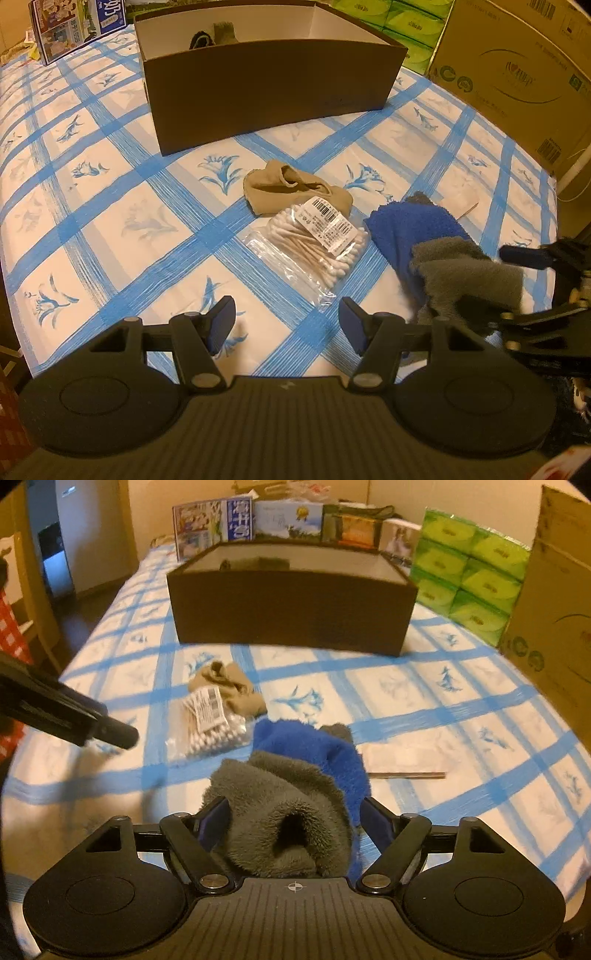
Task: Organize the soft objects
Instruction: 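Grasp the grey towel with the right tool and lift it from the pile, then grasp the cotton swab bag with the left tool while the right tool holds the towel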
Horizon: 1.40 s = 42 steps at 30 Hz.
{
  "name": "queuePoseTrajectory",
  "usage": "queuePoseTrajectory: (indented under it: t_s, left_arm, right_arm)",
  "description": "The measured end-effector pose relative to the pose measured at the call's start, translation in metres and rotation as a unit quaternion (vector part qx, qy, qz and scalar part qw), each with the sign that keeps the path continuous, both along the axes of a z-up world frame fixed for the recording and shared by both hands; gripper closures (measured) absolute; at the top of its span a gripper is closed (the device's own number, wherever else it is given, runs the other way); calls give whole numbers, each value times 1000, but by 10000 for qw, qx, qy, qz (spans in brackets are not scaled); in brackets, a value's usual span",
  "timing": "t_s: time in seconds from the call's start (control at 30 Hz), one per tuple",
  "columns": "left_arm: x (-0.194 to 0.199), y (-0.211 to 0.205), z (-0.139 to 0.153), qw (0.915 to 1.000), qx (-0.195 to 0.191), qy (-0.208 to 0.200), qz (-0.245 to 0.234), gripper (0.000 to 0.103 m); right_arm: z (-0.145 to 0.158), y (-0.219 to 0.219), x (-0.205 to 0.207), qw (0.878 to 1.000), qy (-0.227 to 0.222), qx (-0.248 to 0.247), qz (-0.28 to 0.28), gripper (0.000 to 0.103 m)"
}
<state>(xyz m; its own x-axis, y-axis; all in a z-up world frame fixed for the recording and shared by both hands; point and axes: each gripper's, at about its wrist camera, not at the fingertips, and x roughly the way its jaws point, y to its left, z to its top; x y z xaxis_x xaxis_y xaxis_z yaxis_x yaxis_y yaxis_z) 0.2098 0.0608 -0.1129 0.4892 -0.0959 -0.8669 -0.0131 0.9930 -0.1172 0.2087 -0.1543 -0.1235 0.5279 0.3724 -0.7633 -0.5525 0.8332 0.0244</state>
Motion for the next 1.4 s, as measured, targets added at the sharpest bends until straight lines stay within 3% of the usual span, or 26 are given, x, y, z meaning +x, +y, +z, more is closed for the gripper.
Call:
queuePoseTrajectory:
  t_s: [0.17, 0.37, 0.43, 0.5, 0.6, 1.07, 1.23, 1.4]
  left_arm:
    - [4, 0, -4, 10000, -6, 42, 20, 44]
    - [11, -4, -8, 9999, -91, 45, 13, 44]
    - [14, -5, -9, 9999, -134, 36, 16, 44]
    - [16, -6, -9, 9998, -173, 36, 9, 44]
    - [22, -8, -10, 9998, -185, 28, -2, 44]
    - [63, -22, -14, 9988, -385, 12, 290, 43]
    - [79, -24, -25, 9981, -330, 93, 510, 43]
    - [78, -23, -30, 9989, -215, 79, 419, 43]
  right_arm:
    - [-29, -2, 24, 9991, 379, 110, -177, 25]
    - [-39, 0, 29, 9981, 469, 350, -204, 24]
    - [-41, 3, 27, 9982, 445, 350, -174, 39]
    - [-39, 5, 25, 9984, 397, 384, -124, 61]
    - [-35, 5, 24, 9983, 367, 437, -150, 76]
    - [14, -8, 44, 9918, -88, 1030, -757, 78]
    - [19, -12, 49, 9902, -165, 1085, -865, 78]
    - [16, -14, 50, 9900, -79, 1075, -915, 78]
